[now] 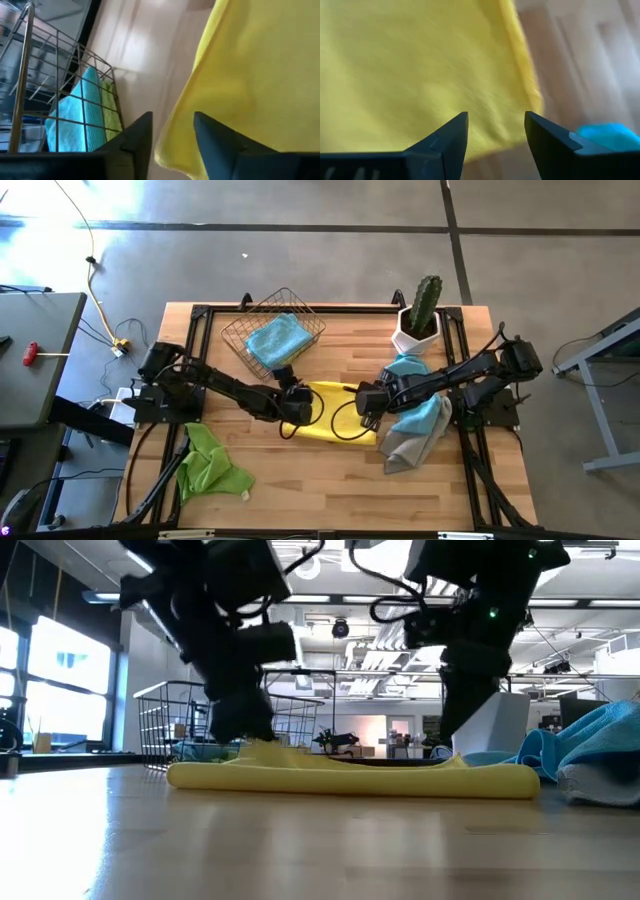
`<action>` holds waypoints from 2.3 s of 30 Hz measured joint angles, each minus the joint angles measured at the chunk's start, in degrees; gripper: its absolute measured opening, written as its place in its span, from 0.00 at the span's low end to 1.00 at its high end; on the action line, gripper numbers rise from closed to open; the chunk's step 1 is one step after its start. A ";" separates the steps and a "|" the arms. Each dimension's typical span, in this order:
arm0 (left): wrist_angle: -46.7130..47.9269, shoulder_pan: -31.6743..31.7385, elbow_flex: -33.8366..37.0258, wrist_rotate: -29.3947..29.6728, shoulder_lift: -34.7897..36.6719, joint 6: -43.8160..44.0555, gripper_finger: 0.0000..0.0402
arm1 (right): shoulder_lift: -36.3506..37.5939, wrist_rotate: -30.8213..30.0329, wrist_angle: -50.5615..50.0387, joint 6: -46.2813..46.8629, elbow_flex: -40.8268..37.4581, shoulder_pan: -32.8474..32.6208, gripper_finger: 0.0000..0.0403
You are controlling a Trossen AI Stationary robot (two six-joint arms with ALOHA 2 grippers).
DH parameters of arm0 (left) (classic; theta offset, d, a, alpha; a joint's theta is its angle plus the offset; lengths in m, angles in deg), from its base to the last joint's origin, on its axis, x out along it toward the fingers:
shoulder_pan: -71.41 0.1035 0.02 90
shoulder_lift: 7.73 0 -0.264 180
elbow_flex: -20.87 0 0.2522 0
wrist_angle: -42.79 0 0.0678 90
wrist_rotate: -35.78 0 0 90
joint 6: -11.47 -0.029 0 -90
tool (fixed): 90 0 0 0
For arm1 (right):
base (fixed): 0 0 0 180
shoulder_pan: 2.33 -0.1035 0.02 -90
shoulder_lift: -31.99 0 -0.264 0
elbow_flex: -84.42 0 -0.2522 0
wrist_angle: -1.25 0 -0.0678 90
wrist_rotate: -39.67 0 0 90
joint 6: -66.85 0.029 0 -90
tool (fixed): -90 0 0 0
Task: Fold microfiber towels
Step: Fold the yellow microfiber towel
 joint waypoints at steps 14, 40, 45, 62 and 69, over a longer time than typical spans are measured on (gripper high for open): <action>15.37 -2.16 -8.34 -26.71 0.74 3.68 0.43 | -0.09 1.47 20.68 6.58 -6.52 -6.70 0.44; -4.93 -13.74 2.76 -35.85 0.26 24.15 0.43 | -0.11 1.28 30.97 17.03 -16.44 -18.80 0.44; -13.70 -17.86 2.82 -41.60 0.24 27.74 0.43 | -0.11 1.28 30.90 17.01 -16.44 -19.37 0.44; -2.96 -17.87 -0.50 -32.03 2.53 16.63 0.43 | -0.03 -0.10 24.09 34.85 -15.83 -17.20 0.44; 0.09 -13.07 0.09 -35.16 0.05 16.60 0.43 | 0.20 1.20 22.17 33.81 -15.71 -13.40 0.44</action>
